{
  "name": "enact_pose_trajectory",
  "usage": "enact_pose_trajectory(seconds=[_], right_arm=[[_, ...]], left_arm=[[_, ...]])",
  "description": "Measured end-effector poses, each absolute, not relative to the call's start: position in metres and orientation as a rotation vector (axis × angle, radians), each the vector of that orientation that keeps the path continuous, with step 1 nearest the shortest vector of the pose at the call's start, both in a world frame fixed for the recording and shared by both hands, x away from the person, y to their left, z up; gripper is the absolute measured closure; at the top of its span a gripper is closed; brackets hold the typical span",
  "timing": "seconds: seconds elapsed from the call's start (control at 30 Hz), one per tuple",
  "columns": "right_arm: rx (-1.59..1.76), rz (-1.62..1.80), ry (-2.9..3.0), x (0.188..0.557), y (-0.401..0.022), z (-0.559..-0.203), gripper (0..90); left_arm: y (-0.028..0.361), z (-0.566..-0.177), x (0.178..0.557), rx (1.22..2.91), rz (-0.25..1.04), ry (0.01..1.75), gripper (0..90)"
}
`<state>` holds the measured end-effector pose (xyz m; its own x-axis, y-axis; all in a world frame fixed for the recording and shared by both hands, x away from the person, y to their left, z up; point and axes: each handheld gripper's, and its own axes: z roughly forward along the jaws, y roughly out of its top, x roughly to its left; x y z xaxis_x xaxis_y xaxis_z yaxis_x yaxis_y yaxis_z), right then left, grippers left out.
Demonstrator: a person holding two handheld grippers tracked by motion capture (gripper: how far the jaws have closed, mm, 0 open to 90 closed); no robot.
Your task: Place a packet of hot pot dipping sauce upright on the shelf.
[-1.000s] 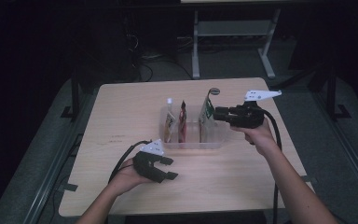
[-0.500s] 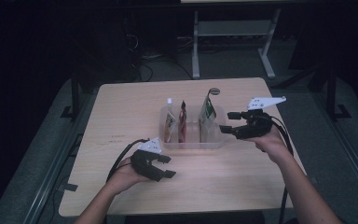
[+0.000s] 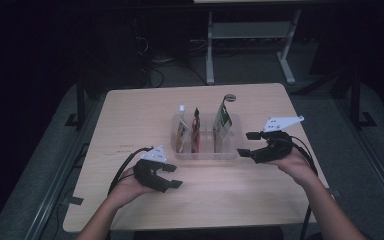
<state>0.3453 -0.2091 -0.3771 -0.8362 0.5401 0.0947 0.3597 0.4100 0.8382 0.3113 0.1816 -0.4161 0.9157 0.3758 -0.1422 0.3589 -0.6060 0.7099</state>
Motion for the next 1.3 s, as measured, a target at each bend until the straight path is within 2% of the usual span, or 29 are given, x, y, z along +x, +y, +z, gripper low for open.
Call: enact_pose_trajectory(seconds=[0.63, 1.3], right_arm=[[0.877, 1.262, 2.472, 0.305, -0.243, -0.413, 21.1], [0.999, 1.107, 2.477, 0.294, -0.27, -0.45, 15.7]], left_arm=[[0.238, -0.426, 0.288, 2.293, 0.116, 0.68, 29.0], [0.262, -0.446, 0.281, 2.368, 0.167, 0.796, 17.1]])
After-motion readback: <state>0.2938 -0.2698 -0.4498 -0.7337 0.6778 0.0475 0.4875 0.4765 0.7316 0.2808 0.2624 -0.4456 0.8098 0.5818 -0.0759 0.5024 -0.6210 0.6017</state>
